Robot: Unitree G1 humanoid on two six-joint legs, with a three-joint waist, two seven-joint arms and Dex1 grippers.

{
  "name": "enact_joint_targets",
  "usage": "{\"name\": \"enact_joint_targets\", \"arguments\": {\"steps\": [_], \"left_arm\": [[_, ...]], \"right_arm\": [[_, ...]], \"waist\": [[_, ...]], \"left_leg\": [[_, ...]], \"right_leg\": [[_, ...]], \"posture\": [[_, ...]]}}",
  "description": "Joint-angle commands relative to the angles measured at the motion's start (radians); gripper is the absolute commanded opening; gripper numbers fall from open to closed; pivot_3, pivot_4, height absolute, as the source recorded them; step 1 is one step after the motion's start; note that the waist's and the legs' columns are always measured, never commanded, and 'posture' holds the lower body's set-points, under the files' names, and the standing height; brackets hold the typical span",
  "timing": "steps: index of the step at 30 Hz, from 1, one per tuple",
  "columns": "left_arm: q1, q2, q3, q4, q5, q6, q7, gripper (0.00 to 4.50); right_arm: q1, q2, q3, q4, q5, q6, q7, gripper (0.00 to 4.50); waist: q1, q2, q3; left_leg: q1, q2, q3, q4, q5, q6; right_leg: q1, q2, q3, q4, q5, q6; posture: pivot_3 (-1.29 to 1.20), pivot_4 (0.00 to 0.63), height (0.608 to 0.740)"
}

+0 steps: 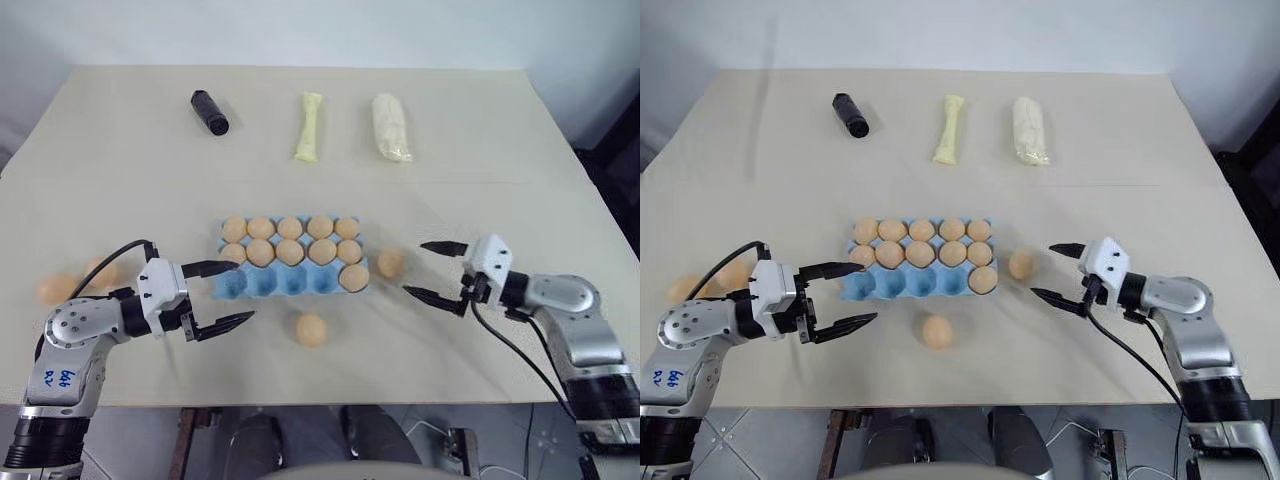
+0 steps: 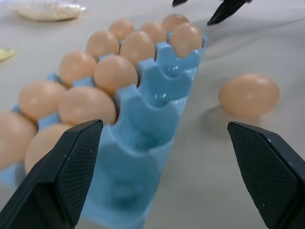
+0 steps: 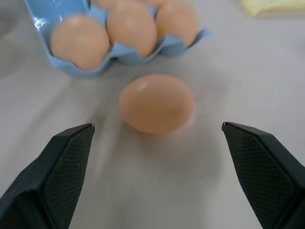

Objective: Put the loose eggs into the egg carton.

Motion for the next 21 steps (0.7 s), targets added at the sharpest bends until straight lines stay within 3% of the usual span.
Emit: {"name": "enact_joint_targets", "arguments": {"steps": [1, 7, 10, 17, 21], "left_arm": [[-0.012, 0.003, 0.009, -0.01, -0.005, -0.01, 0.0, 4.47], [-0.015, 0.005, 0.026, -0.01, -0.007, -0.003, 0.014, 4.47], [-0.009, 0.007, 0.034, -0.015, -0.009, -0.001, 0.021, 4.5], [0.003, 0.007, 0.054, -0.013, -0.013, 0.005, 0.039, 4.5], [0.0, 0.004, 0.074, -0.005, -0.022, 0.02, 0.056, 4.5]], "right_arm": [[-0.091, 0.029, 0.032, 0.126, -0.035, -0.06, 0.028, 4.5], [-0.205, 0.086, 0.067, 0.304, -0.081, -0.149, 0.049, 4.5], [-0.217, 0.096, 0.064, 0.333, -0.081, -0.176, 0.06, 3.9], [-0.161, 0.053, 0.018, 0.228, -0.035, -0.133, 0.085, 1.58], [-0.103, -0.008, -0.033, -0.006, 0.065, 0.021, 0.094, 1.58]], "waist": [[-0.001, 0.0, 0.0], [-0.005, 0.001, 0.001], [-0.005, 0.001, 0.001], [-0.004, 0.001, 0.001], [-0.002, 0.001, 0.001]], "left_leg": [[0.0, 0.0, 0.0, 0.001, 0.0, 0.0], [0.0, 0.001, 0.0, 0.002, 0.0, 0.001], [0.0, 0.001, 0.0, 0.002, 0.0, 0.001], [0.0, 0.001, -0.001, 0.003, 0.0, 0.001], [-0.001, 0.001, -0.002, 0.003, -0.001, 0.001]], "right_leg": [[0.0, 0.0, 0.0, 0.0, 0.0, 0.0], [0.0, 0.0, 0.0, 0.002, 0.0, 0.0], [0.0, 0.0, 0.0, 0.002, 0.0, 0.0], [0.0, 0.0, -0.001, 0.002, 0.0, 0.0], [0.0, -0.001, -0.001, 0.002, 0.0, 0.0]], "posture": [[0.0, 0.15, 0.74], [0.0, 0.15, 0.74], [0.0, 0.15, 0.74], [0.0, 0.15, 0.74], [0.0, 0.15, 0.74]]}}
